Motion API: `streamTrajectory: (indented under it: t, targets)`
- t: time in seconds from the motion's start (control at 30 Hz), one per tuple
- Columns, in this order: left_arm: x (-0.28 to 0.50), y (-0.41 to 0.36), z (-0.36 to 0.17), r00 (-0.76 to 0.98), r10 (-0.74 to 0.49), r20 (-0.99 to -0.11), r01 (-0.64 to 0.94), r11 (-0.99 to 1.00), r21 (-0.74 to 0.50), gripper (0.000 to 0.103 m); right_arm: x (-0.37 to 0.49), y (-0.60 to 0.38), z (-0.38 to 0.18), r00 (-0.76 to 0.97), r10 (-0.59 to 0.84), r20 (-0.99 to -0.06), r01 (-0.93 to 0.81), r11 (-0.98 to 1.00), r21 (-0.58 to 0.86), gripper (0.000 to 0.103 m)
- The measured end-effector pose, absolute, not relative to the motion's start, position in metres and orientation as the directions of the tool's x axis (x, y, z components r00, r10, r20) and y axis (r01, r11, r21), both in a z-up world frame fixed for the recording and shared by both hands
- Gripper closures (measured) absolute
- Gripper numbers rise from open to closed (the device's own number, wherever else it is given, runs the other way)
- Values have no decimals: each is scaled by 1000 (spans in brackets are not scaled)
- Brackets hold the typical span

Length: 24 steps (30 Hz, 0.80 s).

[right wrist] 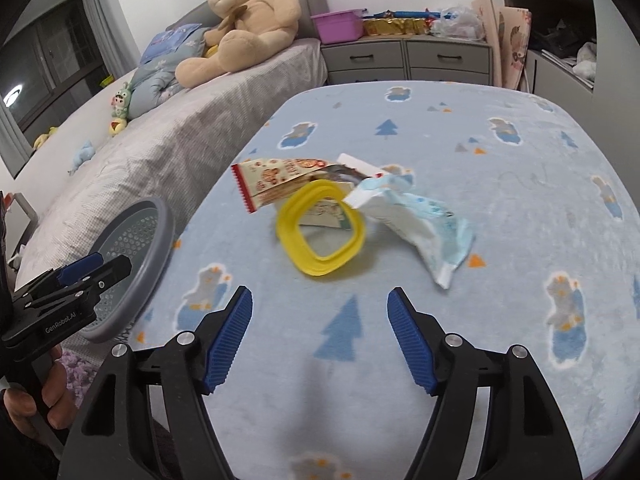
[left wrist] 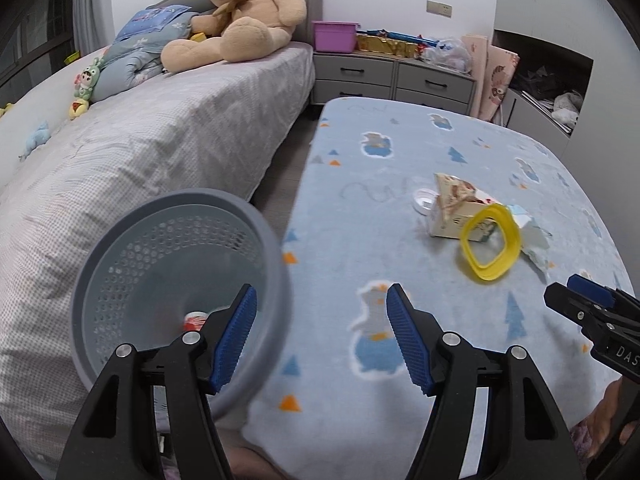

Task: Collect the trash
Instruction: 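Move both open tools over the table toward the yellow ring and wrappers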

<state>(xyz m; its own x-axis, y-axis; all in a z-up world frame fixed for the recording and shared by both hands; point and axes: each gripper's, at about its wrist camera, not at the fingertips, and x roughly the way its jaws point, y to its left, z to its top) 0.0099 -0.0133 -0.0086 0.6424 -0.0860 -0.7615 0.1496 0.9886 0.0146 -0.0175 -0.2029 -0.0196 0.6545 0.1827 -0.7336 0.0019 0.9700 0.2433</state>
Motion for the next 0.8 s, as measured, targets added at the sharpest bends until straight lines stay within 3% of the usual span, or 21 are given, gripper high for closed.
streamTrajectory:
  t: [0.8]
  targets:
    - [10,-102,-23,605,-84,-792,166,986,22,36,17,-284,-38,661,179,-729,-31,977,211,20]
